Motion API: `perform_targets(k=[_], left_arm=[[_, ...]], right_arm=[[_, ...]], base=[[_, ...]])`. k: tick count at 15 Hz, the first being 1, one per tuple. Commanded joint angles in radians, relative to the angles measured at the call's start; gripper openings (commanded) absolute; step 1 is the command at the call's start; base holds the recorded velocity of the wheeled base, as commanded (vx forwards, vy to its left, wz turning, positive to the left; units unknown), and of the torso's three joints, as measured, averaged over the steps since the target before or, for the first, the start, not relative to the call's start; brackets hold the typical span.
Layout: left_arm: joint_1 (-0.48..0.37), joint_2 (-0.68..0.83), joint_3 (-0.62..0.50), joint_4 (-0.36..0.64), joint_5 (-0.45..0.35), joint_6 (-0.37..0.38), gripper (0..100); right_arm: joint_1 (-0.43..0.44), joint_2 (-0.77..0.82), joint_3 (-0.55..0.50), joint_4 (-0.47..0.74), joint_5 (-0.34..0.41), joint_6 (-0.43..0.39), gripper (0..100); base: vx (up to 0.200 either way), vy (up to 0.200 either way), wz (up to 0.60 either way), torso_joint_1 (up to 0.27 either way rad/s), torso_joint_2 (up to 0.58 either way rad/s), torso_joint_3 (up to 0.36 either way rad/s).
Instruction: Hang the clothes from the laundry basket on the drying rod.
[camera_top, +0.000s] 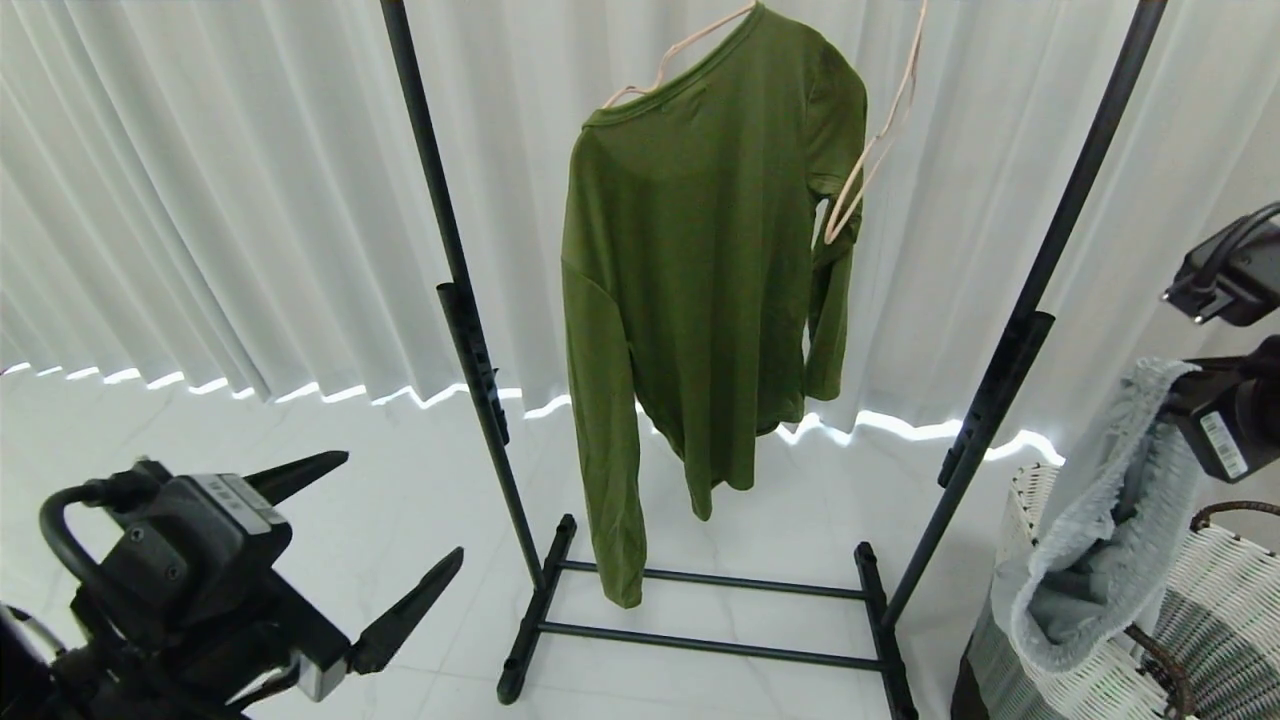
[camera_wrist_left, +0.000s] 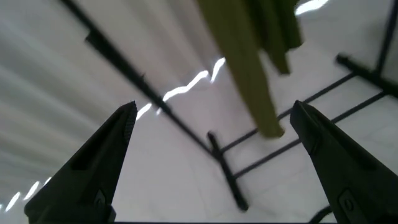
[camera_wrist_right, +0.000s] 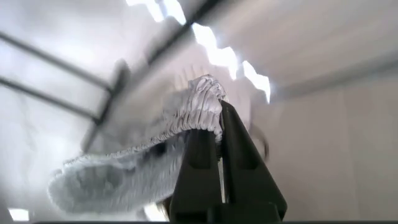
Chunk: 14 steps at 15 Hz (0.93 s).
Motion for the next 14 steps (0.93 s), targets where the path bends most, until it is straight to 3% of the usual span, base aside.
perform_targets(k=[1, 4, 6, 7, 10, 14], left_arm=[[-0.125, 0.119, -0.103, -0.003, -0.045, -0.001, 100], [-0.293, 0.222, -0.111, -0.003, -0.156, -0.011, 100], [-0.38, 0.266, -0.12, -0.003, -0.154, -0.022, 100], [-0.403, 0.28, -0.132, -0.003, -0.156, -0.05, 100], [-0.507, 0.369, -0.264, -0.003, -0.143, -0.297, 100], [-0.593, 0.511, -0.419, -0.003, -0.051, -0.51, 100]], right_arm=[[0.13, -0.028, -0.119, 0.043, 0.0, 0.001, 0], [0.301, -0.022, -0.204, 0.076, 0.002, 0.037, 0], [0.421, -0.02, -0.205, 0.078, 0.0, 0.182, 0], [0.45, -0.02, -0.205, 0.079, 0.0, 0.212, 0], [0.509, -0.02, -0.205, 0.081, 0.002, 0.224, 0], [0.539, -0.022, -0.21, 0.076, 0.003, 0.229, 0]], base=[[0.0, 0.0, 0.0, 0.0, 0.0, 0.0], [0.0, 0.0, 0.0, 0.0, 0.0, 0.0], [0.0, 0.0, 0.0, 0.0, 0.0, 0.0], [0.0, 0.0, 0.0, 0.0, 0.0, 0.0], [0.0, 0.0, 0.0, 0.0, 0.0, 0.0], [0.0, 0.0, 0.0, 0.0, 0.0, 0.0]])
